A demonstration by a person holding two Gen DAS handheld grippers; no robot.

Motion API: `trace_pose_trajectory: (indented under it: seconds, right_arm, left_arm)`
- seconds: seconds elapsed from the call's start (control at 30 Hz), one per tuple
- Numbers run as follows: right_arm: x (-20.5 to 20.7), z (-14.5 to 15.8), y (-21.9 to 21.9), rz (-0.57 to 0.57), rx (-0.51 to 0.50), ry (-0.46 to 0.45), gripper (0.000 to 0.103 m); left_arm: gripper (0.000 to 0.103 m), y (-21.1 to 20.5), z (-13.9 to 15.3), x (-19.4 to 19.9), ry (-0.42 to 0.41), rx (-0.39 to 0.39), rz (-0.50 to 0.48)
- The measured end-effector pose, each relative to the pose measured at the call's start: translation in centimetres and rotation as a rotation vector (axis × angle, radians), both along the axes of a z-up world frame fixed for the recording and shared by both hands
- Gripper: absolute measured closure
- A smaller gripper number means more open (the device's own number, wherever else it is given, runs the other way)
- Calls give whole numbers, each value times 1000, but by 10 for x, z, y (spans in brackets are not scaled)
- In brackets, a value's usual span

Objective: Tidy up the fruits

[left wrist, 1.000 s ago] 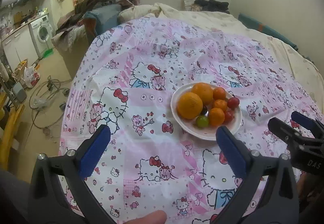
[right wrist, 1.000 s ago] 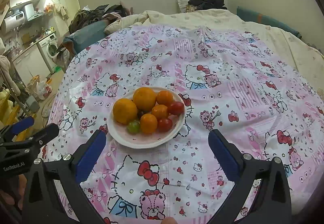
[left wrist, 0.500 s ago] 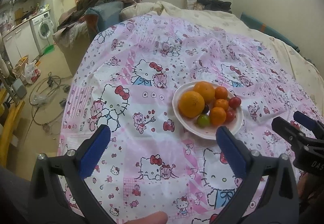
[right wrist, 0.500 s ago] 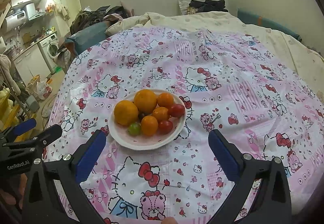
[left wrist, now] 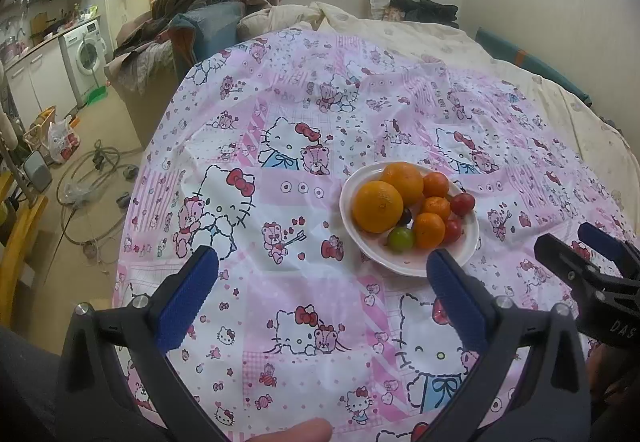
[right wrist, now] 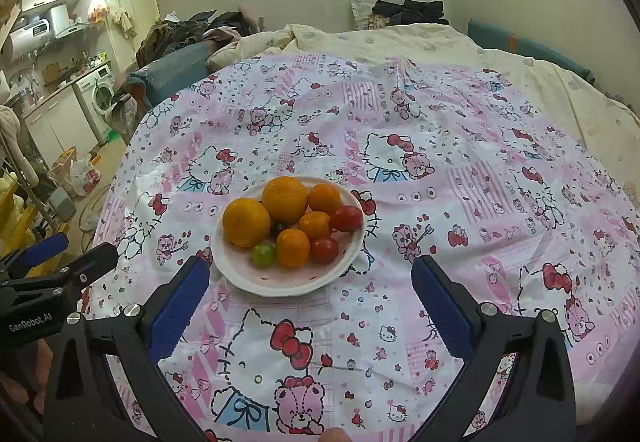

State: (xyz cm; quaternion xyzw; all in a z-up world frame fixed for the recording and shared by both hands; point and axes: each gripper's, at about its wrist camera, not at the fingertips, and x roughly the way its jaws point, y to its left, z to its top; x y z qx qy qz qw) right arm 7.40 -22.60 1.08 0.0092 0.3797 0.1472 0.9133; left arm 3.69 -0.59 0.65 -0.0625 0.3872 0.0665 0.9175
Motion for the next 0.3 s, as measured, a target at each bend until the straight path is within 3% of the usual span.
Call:
trace_pose_trajectory:
  seconds: [0.3]
  right_arm:
    - [0,0,0,1,1,-1,0]
  left_arm:
    - [0,-1,0,0,1,1,1]
